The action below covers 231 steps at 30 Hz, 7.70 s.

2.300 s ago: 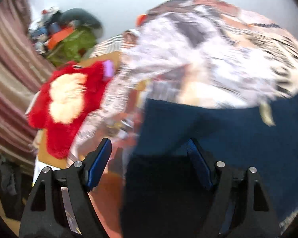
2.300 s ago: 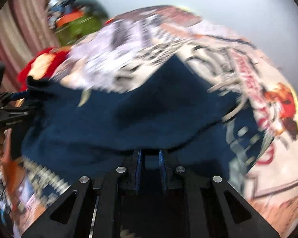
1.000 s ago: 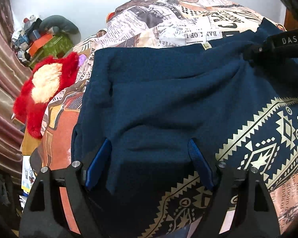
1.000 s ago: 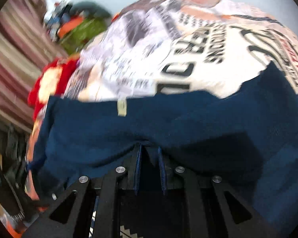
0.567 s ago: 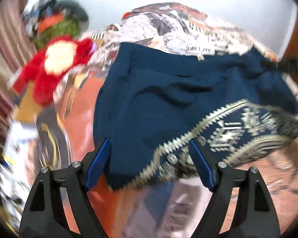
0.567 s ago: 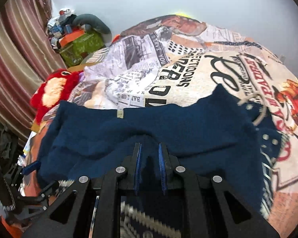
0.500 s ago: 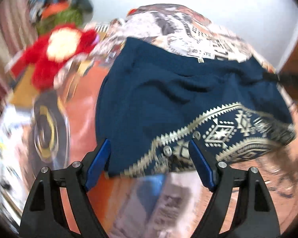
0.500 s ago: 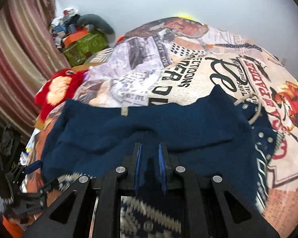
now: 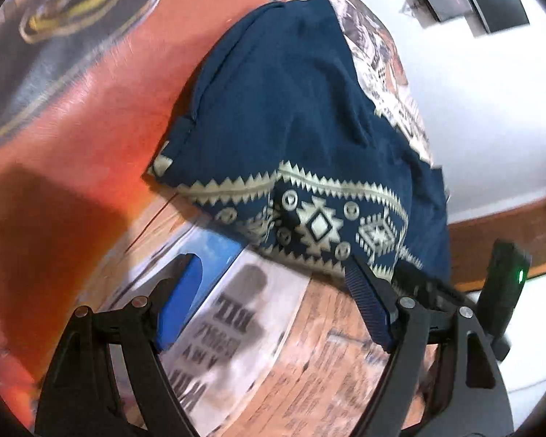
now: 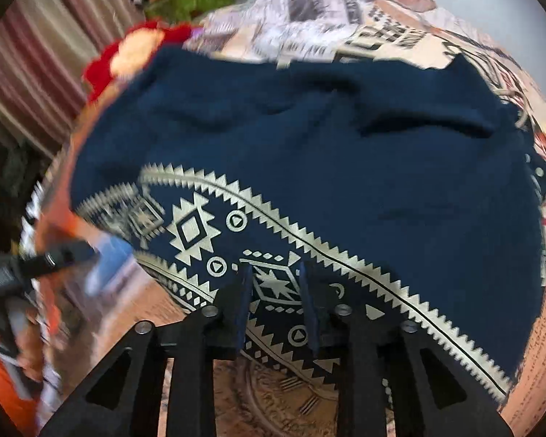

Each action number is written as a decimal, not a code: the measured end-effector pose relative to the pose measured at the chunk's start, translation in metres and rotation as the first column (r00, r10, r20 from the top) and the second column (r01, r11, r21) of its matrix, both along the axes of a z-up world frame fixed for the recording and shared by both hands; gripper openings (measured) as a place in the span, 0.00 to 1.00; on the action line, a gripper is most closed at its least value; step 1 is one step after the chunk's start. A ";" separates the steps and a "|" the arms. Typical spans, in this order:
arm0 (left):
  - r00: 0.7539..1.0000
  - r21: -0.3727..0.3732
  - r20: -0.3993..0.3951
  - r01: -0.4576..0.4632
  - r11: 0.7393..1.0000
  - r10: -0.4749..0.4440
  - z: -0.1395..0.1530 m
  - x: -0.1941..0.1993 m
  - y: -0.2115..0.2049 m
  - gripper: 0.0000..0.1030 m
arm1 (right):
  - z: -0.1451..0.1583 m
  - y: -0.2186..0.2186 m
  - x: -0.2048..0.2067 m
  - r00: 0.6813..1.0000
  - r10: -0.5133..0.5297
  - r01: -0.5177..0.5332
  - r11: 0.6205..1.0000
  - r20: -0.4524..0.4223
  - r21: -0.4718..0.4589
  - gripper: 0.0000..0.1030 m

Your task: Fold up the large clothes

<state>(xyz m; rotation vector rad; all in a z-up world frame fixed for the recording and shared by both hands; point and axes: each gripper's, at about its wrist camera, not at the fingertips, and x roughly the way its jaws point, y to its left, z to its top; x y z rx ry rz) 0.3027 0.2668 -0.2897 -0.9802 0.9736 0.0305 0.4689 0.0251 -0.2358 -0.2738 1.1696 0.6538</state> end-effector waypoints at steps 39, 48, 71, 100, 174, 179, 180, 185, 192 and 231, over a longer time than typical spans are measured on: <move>0.980 0.491 0.178 -0.012 0.871 -0.087 0.134 0.117 -0.078 0.17 | -0.011 0.020 0.025 0.998 0.057 -0.057 0.998 0.003 -0.002 1.00; 0.895 0.694 0.173 0.185 0.696 -0.410 0.166 0.129 -0.207 0.17 | 0.051 -0.095 0.025 0.986 -0.151 0.161 0.970 -0.072 0.180 0.99; 0.721 0.440 0.017 0.617 0.653 -0.693 0.131 0.087 -0.267 0.44 | 0.121 -0.261 -0.018 0.898 -0.439 0.410 0.865 0.040 0.290 0.99; 0.821 0.397 -0.081 0.547 0.737 -0.565 0.073 0.079 -0.192 0.78 | 0.023 -0.160 -0.004 0.975 -0.203 0.208 0.977 -0.094 0.047 0.99; 0.902 0.154 0.245 0.327 0.932 -0.357 0.170 0.068 -0.047 0.82 | 0.102 -0.032 0.031 0.957 -0.042 0.184 0.851 -0.286 0.492 0.53; 0.915 0.152 0.237 0.297 0.943 -0.326 0.167 0.047 -0.018 0.82 | 0.113 0.003 0.011 0.966 -0.012 0.141 0.862 -0.259 0.487 0.53; 0.919 0.148 0.232 0.291 0.945 -0.319 0.163 0.043 -0.013 0.82 | 0.114 0.012 0.009 0.966 -0.008 0.136 0.865 -0.257 0.483 0.53; 0.935 0.102 0.199 0.277 0.955 -0.292 0.135 0.031 0.012 0.82 | 0.097 0.041 -0.005 0.962 0.012 0.117 0.885 -0.274 0.450 0.52; 0.955 0.008 0.116 0.273 0.962 -0.272 0.072 0.026 0.017 0.82 | 0.048 0.067 -0.004 0.940 0.010 0.125 0.919 -0.340 0.374 0.52; 0.972 0.418 -0.003 0.216 0.882 -0.237 0.096 -0.107 -0.028 0.90 | 0.028 -0.029 -0.091 0.985 0.032 -0.029 0.999 -0.167 0.021 0.90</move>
